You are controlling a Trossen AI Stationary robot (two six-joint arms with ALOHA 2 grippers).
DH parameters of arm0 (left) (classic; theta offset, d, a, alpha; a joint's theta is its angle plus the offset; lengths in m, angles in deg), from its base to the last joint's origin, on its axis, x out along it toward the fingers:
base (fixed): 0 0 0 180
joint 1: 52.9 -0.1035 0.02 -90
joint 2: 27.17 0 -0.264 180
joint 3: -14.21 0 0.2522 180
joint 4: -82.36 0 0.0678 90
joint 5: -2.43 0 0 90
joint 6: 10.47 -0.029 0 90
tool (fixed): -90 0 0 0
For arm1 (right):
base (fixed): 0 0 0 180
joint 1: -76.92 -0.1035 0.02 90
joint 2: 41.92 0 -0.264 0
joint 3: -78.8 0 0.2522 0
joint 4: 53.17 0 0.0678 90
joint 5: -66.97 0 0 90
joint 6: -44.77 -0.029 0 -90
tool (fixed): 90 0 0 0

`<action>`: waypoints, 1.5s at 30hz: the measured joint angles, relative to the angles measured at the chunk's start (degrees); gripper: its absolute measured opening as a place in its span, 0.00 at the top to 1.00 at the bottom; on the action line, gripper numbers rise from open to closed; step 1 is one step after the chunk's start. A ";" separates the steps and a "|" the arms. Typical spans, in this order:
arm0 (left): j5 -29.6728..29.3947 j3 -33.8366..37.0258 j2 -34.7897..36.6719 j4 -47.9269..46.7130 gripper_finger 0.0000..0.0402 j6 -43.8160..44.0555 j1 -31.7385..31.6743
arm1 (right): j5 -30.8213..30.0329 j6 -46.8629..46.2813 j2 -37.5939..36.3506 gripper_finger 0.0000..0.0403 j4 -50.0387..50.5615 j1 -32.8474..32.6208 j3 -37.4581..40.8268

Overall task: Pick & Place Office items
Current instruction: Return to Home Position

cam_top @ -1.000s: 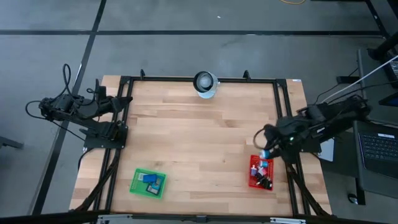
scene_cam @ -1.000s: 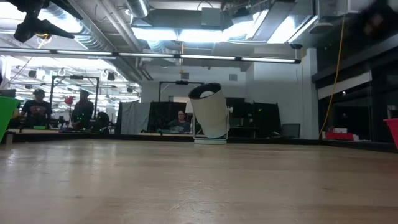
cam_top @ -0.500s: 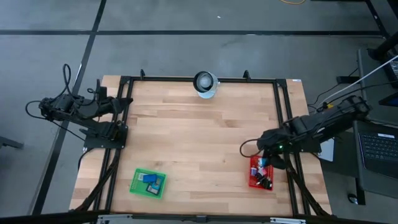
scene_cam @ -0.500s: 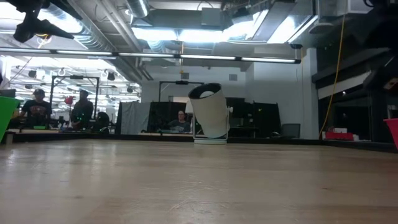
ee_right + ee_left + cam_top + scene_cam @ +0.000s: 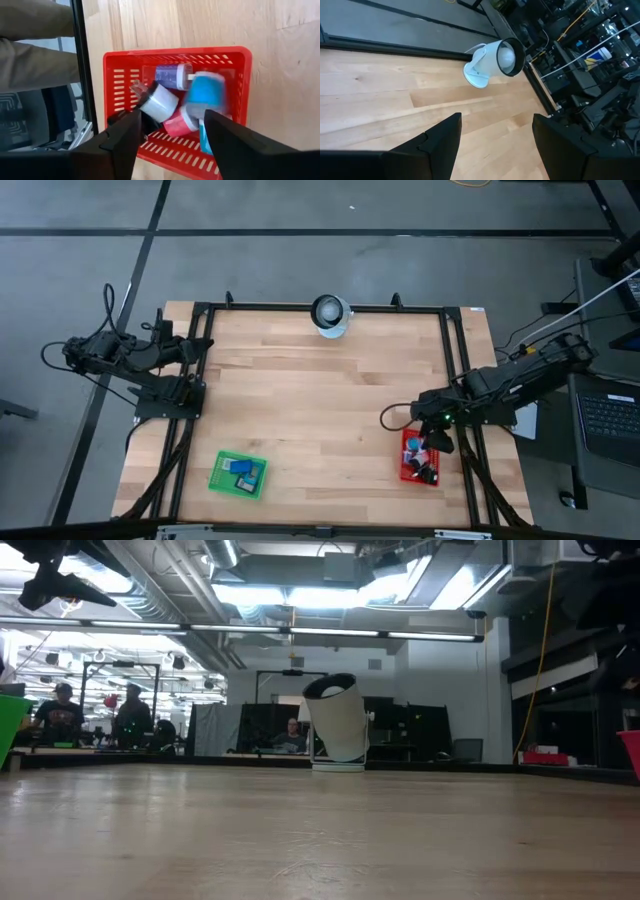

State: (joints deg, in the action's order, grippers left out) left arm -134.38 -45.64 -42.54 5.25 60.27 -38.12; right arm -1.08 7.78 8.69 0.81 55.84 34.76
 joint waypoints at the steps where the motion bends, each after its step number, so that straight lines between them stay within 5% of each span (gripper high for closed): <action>1: 0.02 -0.01 -0.01 0.00 0.40 -0.01 0.01 | 0.10 -0.26 0.00 0.44 -0.11 0.00 0.00; 7: 5.07 0.00 0.01 2.91 0.40 -1.93 0.14 | 0.24 -4.39 0.00 0.39 -0.66 0.00 0.00; 15: 16.22 -0.07 -1.90 46.23 0.40 -37.57 0.55 | 2.13 -18.26 -0.02 0.39 -9.44 0.20 -1.75; 20: 22.76 -0.09 -2.75 52.42 0.40 -48.59 0.55 | -11.11 -23.76 -0.04 0.39 -9.94 0.90 -9.75; 26: 18.38 -0.04 -2.74 51.09 0.40 -47.42 0.55 | -29.75 -27.25 -0.06 0.39 -8.98 0.90 -18.72; 32: 17.63 -0.04 -2.85 51.07 0.40 -47.04 0.55 | -38.91 -33.93 -0.06 0.39 -9.28 0.76 -24.47; 38: 18.17 -0.02 -2.78 51.50 0.40 -42.45 0.49 | -49.18 -24.15 0.04 0.39 -14.96 1.58 -26.25; 42: 34.04 0.02 -2.51 56.33 0.40 -58.65 0.49 | -47.90 16.98 -0.50 0.39 -38.50 -1.12 -26.25; 45: 38.11 0.02 -1.12 58.25 0.40 -63.42 0.47 | -42.90 27.89 -4.72 0.39 -41.85 -2.66 -26.28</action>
State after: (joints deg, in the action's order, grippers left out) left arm -96.27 -45.61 -43.66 63.50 -3.16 -37.65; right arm -43.99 35.67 3.97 -41.04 53.18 8.48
